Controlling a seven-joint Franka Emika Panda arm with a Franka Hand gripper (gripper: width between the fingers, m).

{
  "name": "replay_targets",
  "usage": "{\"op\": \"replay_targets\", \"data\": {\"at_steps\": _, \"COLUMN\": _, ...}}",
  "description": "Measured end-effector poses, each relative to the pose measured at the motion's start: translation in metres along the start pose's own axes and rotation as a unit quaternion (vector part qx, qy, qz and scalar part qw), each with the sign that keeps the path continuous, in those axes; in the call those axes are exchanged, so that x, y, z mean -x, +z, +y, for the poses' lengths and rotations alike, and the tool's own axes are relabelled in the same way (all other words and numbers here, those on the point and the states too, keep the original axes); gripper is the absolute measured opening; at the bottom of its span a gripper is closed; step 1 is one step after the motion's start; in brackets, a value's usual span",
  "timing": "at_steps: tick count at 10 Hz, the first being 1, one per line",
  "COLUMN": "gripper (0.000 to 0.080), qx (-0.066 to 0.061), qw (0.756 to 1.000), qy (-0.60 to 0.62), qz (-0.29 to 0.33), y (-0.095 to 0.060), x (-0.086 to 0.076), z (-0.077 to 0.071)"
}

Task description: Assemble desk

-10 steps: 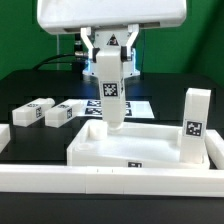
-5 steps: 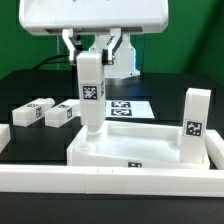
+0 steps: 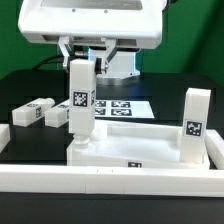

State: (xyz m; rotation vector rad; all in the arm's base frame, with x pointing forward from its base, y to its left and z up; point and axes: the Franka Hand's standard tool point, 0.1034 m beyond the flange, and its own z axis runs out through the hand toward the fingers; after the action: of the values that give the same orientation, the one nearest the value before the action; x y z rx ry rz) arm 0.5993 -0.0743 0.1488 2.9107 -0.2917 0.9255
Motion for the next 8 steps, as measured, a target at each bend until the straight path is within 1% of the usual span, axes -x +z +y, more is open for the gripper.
{"op": "replay_targets", "data": {"at_steps": 4, "gripper": 0.0291, "qx": -0.001, "qw": 1.000, "qy": -0.002, "qz": -0.002, "y": 0.0005, "x": 0.0014, "z": -0.0024}}
{"op": "replay_targets", "data": {"at_steps": 5, "gripper": 0.0291, "qx": -0.004, "qw": 1.000, "qy": -0.001, "qz": -0.014, "y": 0.0020, "x": 0.0036, "z": -0.0038}}
{"op": "replay_targets", "data": {"at_steps": 8, "gripper": 0.0291, "qx": -0.003, "qw": 1.000, "qy": 0.001, "qz": -0.020, "y": 0.0019, "x": 0.0082, "z": -0.0009}}
